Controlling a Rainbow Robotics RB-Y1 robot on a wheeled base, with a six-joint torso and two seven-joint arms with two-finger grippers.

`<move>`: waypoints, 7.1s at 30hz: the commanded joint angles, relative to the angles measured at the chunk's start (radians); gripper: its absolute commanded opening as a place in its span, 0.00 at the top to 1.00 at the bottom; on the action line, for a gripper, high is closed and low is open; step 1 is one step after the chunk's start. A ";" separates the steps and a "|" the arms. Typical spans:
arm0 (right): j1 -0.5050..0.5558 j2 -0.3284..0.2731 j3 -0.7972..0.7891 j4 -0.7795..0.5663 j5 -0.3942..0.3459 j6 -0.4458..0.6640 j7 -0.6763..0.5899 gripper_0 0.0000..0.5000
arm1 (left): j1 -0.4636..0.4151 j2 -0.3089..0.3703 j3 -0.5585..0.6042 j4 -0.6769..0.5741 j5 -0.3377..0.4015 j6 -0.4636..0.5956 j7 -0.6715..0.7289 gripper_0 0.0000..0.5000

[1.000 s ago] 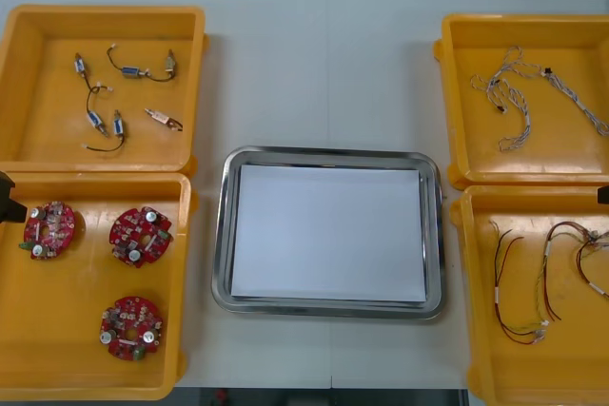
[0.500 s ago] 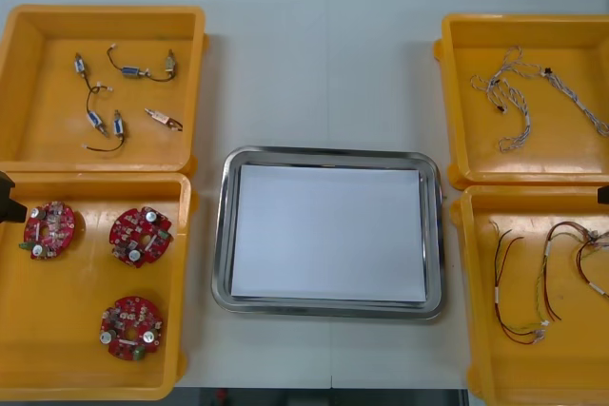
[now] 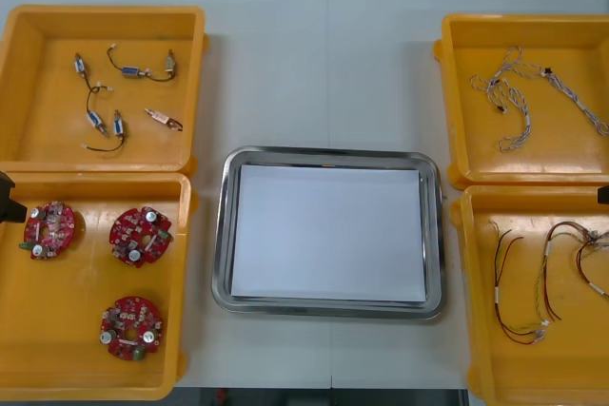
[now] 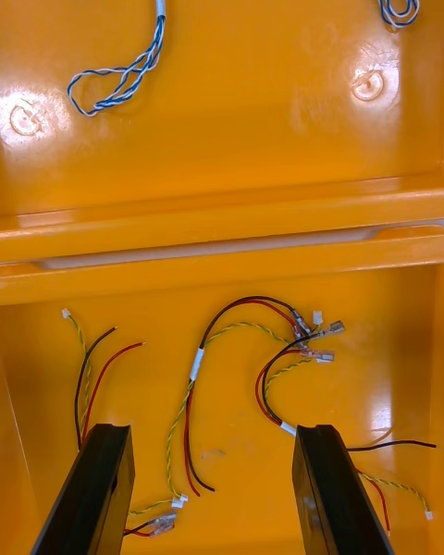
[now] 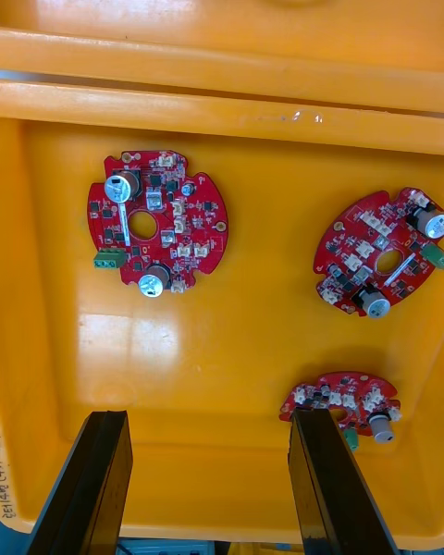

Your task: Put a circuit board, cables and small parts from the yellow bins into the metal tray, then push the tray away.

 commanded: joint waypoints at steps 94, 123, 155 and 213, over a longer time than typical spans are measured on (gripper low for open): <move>0.202 -0.053 -0.092 -0.080 -0.108 -0.101 0.141 0.00 | 0.272 0.101 -0.093 -0.167 0.138 -0.193 0.038 0.00; 0.466 -0.054 -0.086 -0.080 -0.108 -0.342 0.536 0.00 | 0.372 0.262 -0.324 -0.172 0.077 -0.492 0.107 0.00; 0.464 -0.066 0.059 0.162 -0.105 -0.572 0.827 0.00 | 0.409 0.386 -0.602 -0.098 -0.136 -0.858 0.183 0.00; 0.346 -0.066 0.214 0.377 -0.079 -0.686 0.916 0.00 | 0.323 0.391 -0.766 -0.049 -0.254 -0.950 0.282 0.00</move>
